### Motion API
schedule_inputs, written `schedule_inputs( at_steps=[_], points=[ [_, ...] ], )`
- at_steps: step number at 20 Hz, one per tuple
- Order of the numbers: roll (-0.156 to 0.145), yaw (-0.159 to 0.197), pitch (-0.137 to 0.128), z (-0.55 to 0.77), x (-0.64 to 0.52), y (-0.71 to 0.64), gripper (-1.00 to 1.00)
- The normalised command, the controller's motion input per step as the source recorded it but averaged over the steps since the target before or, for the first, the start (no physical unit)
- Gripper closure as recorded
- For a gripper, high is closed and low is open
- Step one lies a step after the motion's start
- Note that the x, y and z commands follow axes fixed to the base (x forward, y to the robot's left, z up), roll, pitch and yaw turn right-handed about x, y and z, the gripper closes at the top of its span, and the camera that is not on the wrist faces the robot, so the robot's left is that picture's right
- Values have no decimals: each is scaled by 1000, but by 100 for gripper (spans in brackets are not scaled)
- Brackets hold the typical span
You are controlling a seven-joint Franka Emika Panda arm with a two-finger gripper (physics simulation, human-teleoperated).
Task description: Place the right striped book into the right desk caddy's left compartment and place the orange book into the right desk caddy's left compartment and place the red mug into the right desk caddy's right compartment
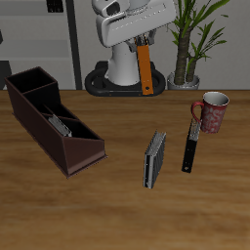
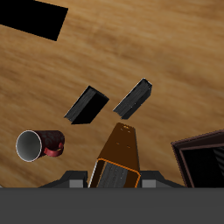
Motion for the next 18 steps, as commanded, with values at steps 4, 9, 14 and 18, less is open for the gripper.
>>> schedule_inputs(
  at_steps=[4, 9, 14, 18],
  points=[
    [-11, 26, -64, 201, -322, -318, 100],
    [23, 109, -14, 38, -216, -315, 100],
    [-31, 90, 1, -49, -70, -488, 100],
    [13, 31, 0, 7, -82, -507, 100]
  ],
)
